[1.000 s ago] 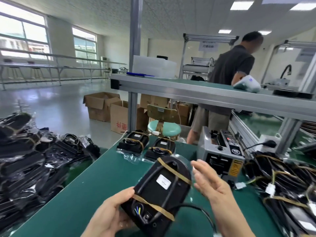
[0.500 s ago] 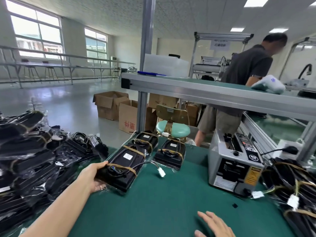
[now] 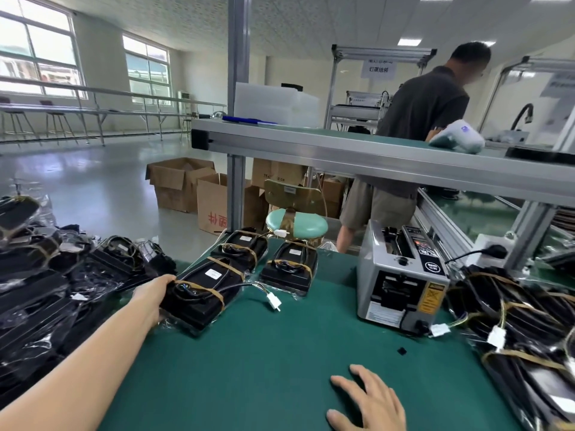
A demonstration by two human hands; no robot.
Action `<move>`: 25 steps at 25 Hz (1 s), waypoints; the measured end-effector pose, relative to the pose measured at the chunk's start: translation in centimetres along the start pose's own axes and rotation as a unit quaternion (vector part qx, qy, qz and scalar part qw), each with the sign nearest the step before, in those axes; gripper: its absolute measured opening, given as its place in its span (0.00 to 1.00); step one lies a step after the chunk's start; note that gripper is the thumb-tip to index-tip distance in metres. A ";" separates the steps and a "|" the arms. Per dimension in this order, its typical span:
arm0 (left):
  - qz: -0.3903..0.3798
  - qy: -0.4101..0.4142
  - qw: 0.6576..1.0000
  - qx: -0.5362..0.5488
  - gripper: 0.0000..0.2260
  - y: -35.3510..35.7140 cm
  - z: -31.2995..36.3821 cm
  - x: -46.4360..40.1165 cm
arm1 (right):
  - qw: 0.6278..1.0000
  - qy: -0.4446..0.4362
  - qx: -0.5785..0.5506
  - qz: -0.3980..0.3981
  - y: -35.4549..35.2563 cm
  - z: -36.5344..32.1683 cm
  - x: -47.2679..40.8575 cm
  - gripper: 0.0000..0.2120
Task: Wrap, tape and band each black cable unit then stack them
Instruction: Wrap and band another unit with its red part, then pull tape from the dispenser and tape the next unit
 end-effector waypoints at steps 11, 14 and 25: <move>0.152 0.332 0.879 -0.305 0.14 0.9 0.2 8.7 | 0.998 0.022 -0.057 -0.011 0.5 -0.2 0.0 0.23; -0.002 0.440 0.866 -0.238 0.10 4.5 -3.6 15.3 | 0.996 0.020 -0.089 -0.002 0.5 -0.3 0.1 0.22; -0.169 0.395 0.819 -0.380 0.09 10.8 -13.4 21.4 | 0.989 0.015 -0.140 0.054 -2.1 0.4 0.9 0.21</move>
Point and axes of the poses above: each hand's wrist, its own x-axis away from the middle knuckle, its own y-axis out of the palm, z = x × y, the point moved 4 cm from there along -x, towards the middle knuckle, and after that the axes turned 2 degrees about -y, right-handed, at the moved point
